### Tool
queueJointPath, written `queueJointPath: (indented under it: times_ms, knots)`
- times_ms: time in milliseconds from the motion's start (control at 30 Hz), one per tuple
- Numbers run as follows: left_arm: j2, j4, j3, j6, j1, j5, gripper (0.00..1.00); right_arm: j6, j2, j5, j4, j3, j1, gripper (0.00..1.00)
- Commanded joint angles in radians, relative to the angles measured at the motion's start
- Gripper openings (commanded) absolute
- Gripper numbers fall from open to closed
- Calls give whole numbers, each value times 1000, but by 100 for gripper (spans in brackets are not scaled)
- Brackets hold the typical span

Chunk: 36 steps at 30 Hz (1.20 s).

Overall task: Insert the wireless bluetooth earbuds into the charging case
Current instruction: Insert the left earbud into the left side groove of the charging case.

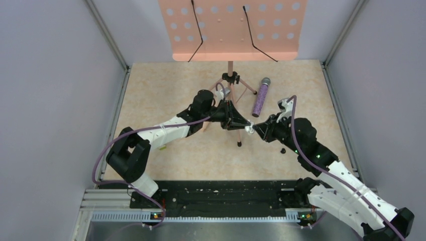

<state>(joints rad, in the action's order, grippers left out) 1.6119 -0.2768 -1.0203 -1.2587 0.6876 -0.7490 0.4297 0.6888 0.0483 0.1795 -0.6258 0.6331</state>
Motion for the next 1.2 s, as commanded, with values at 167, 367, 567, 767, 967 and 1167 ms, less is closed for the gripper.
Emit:
queueJointPath:
  times_ms: [167,367,567,767,967,1167]
  knots:
    - [-44,-43,-11,0,-5,-28,0,-22,40,21,-51,-55,11,24]
    - [-49,-43,-6,1,-5,-29,0,-22,56,40,-70,-50,11,24]
    - [-52,-42,-6,2,-5,-25,0,-18,58,50,-79,-41,11,15]
    - [-55,-42,-6,-2,-8,-11,0,-5,37,64,-64,-28,11,11]
    - [-57,-52,-2,-20,-10,1,0,15,9,68,-63,-2,11,9]
    - [-51,-115,17,-69,-17,-8,0,20,0,85,-65,10,12,9]
